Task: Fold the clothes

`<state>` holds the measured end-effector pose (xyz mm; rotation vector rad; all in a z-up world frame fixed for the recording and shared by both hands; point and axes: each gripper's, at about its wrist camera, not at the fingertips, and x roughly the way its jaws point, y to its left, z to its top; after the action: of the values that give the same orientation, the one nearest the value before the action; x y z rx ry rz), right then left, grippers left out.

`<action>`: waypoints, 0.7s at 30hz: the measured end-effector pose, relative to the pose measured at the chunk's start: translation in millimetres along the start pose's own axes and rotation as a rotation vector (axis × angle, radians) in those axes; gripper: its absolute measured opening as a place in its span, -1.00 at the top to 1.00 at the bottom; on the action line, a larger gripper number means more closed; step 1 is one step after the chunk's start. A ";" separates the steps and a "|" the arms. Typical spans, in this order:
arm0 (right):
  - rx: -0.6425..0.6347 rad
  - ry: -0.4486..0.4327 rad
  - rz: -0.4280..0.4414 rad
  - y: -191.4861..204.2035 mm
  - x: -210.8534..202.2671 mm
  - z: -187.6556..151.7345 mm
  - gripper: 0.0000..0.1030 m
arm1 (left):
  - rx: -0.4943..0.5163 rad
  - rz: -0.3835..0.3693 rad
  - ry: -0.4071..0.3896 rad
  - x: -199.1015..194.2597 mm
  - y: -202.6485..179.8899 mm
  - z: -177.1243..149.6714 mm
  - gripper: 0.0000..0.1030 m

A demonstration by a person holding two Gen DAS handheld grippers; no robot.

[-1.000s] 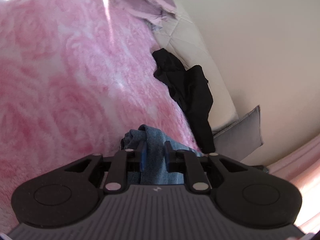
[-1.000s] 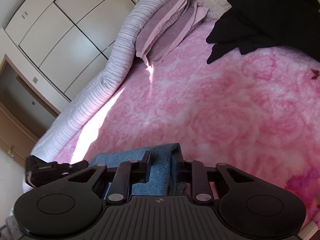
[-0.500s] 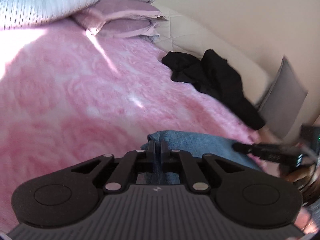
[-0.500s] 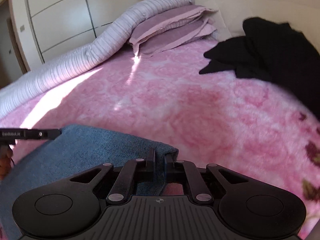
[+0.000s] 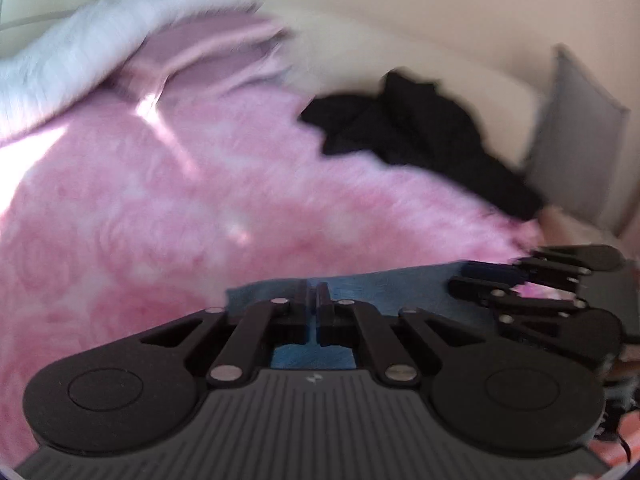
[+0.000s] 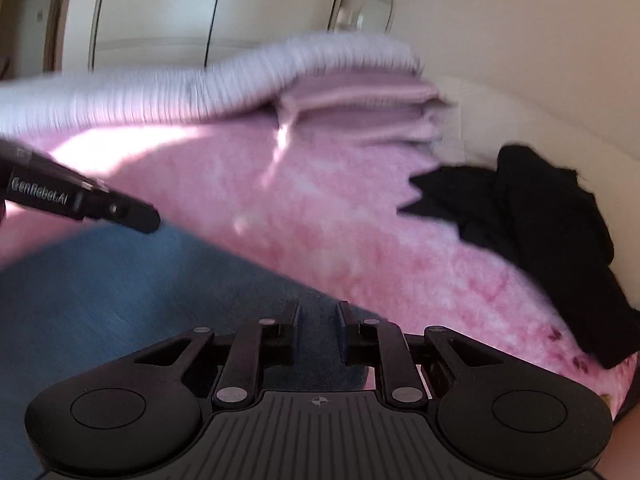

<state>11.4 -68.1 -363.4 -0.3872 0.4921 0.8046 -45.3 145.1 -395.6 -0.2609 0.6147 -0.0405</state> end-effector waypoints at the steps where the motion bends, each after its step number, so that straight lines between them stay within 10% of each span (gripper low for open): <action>1: 0.010 0.009 0.002 -2.1 9.4 -4.8 0.68 | -0.021 -0.008 -0.002 5.3 6.0 -2.2 0.95; 13: 0.331 0.084 0.109 -48.5 35.2 -3.0 0.65 | -0.003 0.036 0.011 1.6 15.3 -0.4 0.95; 16: 0.501 0.039 0.011 -71.9 -0.9 -5.8 0.64 | -0.025 0.088 -0.022 -35.8 21.2 0.5 0.98; 21: 0.359 -0.054 0.001 -47.5 -79.2 -13.2 0.64 | -0.035 0.070 -0.036 -91.3 6.0 -14.7 0.98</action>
<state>-3.0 -151.1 -323.6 -0.0333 0.5735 0.7088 -128.6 157.9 -357.1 -0.2731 0.5887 0.0426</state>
